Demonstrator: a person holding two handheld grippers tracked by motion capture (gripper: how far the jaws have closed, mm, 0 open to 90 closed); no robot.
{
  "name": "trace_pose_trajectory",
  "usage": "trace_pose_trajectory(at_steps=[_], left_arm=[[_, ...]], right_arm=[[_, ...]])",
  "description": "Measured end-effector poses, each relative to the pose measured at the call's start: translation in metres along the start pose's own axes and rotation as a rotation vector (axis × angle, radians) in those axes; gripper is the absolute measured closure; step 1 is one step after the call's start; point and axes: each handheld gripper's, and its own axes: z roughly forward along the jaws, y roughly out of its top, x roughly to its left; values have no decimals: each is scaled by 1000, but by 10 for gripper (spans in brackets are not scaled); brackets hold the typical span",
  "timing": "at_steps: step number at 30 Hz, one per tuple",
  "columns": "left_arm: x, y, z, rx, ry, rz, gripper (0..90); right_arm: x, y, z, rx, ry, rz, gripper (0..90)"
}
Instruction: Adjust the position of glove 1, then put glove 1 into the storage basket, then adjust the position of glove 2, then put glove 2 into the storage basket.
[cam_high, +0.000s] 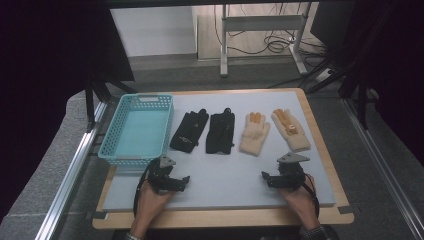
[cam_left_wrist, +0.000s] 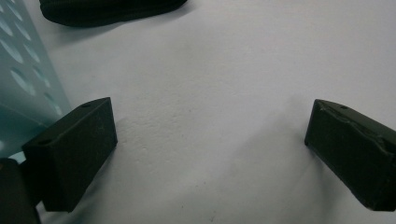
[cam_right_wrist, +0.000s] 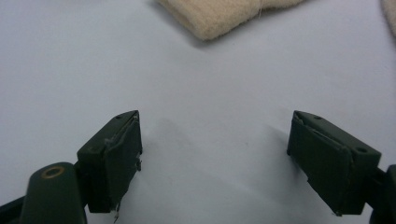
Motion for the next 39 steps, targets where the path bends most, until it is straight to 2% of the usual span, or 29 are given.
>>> trace_pose_trajectory(at_steps=[27,39], left_arm=[[0,0,0,-1,-1,-1,24],[0,0,0,-1,-1,-2,24]], right_arm=[[0,0,0,0,7,-1,163],[-1,2,-3,-17,10,14,195]])
